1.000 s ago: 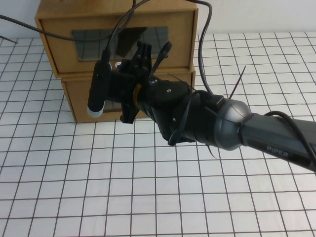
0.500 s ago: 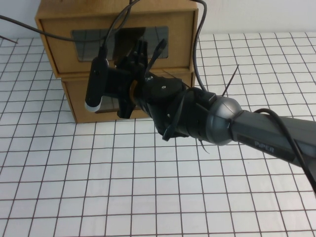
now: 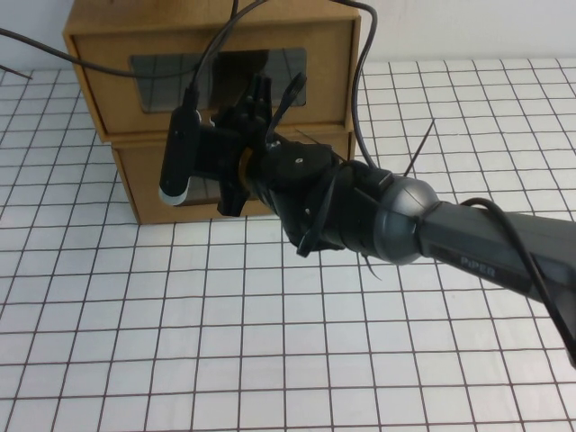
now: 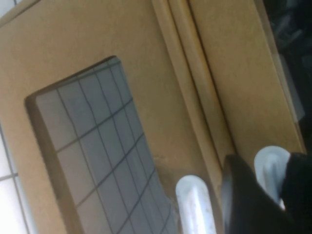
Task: Open the shoe box
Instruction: 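Pull the top drawer of the cardboard box fully open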
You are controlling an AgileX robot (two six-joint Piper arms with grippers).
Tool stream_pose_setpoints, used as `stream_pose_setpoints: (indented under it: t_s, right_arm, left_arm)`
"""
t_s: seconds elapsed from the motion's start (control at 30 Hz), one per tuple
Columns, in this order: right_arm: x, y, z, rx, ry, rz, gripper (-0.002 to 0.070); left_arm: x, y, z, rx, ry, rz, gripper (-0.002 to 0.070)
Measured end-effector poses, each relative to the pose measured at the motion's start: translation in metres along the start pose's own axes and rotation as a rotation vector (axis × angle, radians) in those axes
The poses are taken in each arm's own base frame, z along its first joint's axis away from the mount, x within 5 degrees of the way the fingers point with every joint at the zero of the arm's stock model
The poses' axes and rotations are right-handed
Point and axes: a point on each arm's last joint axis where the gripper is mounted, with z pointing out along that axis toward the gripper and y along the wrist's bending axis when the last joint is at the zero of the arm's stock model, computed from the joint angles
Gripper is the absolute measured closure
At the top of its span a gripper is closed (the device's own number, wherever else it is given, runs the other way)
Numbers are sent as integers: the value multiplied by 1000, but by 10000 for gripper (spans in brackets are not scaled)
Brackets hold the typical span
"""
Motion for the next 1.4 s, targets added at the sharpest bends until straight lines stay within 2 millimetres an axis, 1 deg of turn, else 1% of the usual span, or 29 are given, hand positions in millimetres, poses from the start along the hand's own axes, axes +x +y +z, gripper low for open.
stream_pose_setpoints:
  t_s: [0.2,0.5,0.6,0.73,0.77,0.87,1.07,1.2,1.3,1.4]
  right_arm:
    - [1,-1,1,11,7,-13,507]
    - [4,0,4,50,33,-91,517]
    - [5,2,4,71,57,-103,552]
    - [4,0,4,89,68,-110,643]
    - [4,0,4,89,68,-111,653]
    - [4,0,4,91,68,-121,662]
    - [2,3,2,96,104,-200,665]
    - [2,3,-9,89,133,-204,667]
    - [0,5,-22,74,139,-203,670]
    - [-4,9,-39,60,142,-211,671]
  left_arm:
    - [0,0,0,1,2,1,677]
    - [1,-1,0,6,7,1,677]
    - [1,-1,0,11,9,-1,677]
    - [1,-1,0,13,8,-2,677]
    - [1,-1,0,14,8,-3,677]
    - [1,-1,0,14,8,-3,677]
    - [1,-2,0,21,16,-16,677]
    - [2,-5,-1,45,26,-27,677]
    - [2,-6,-1,57,37,-33,677]
    - [2,-7,-1,60,39,-34,677]
